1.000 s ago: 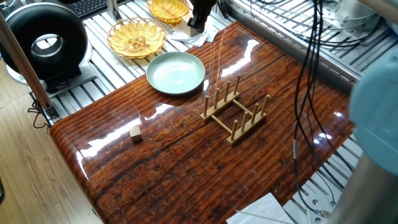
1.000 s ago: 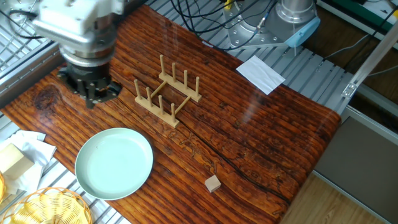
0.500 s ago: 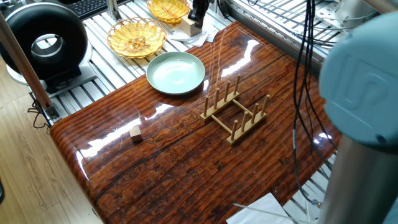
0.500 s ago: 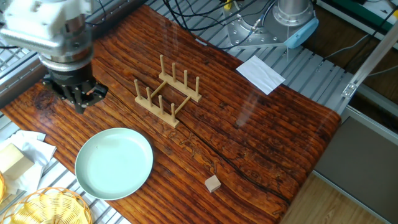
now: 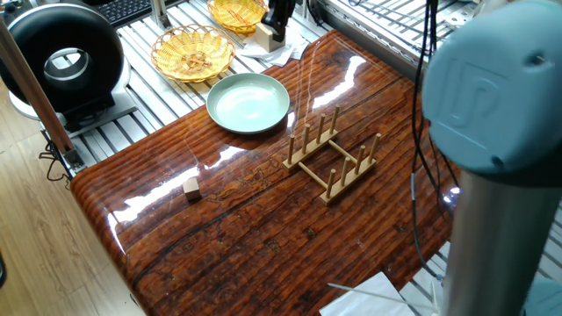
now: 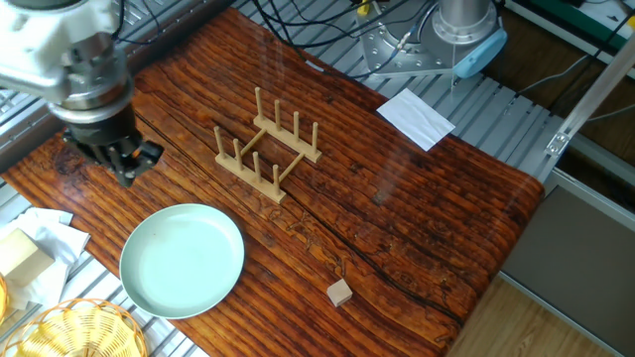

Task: Put the dish on the dish rack

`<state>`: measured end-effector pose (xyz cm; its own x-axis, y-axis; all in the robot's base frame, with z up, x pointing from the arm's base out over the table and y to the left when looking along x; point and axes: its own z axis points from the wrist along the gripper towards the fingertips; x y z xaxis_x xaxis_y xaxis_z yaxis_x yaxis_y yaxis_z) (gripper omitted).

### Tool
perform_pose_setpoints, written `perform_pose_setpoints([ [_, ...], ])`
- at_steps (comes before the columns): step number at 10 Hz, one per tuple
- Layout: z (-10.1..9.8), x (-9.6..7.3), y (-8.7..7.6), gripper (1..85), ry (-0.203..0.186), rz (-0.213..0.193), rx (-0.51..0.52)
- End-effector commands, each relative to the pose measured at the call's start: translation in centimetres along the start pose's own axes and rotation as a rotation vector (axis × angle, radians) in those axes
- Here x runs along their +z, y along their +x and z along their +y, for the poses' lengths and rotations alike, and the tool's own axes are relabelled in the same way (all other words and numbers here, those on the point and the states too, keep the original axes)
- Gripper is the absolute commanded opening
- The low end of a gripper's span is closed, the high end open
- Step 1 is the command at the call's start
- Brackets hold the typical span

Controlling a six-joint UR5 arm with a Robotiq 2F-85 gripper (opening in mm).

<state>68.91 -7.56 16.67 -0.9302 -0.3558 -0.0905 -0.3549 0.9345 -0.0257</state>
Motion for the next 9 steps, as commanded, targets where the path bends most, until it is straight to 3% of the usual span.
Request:
perform_pose_setpoints([
  [1, -0.6, 0.7, -0.7, 1.0, -0.070, 0.024, 0.038],
  [3, -0.4, 1.0, -1.3, 1.0, -0.120, 0.021, 0.037],
  [4, 0.4, 1.4, -0.6, 1.0, -0.161, 0.060, 0.107],
  [5, 0.6, 2.3, -0.1, 1.0, -0.177, 0.082, 0.102],
  [8, -0.1, 3.9, -1.8, 1.0, -0.160, 0.021, 0.120],
  [9, -1.0, 4.9, -2.6, 1.3, -0.134, -0.013, 0.120],
])
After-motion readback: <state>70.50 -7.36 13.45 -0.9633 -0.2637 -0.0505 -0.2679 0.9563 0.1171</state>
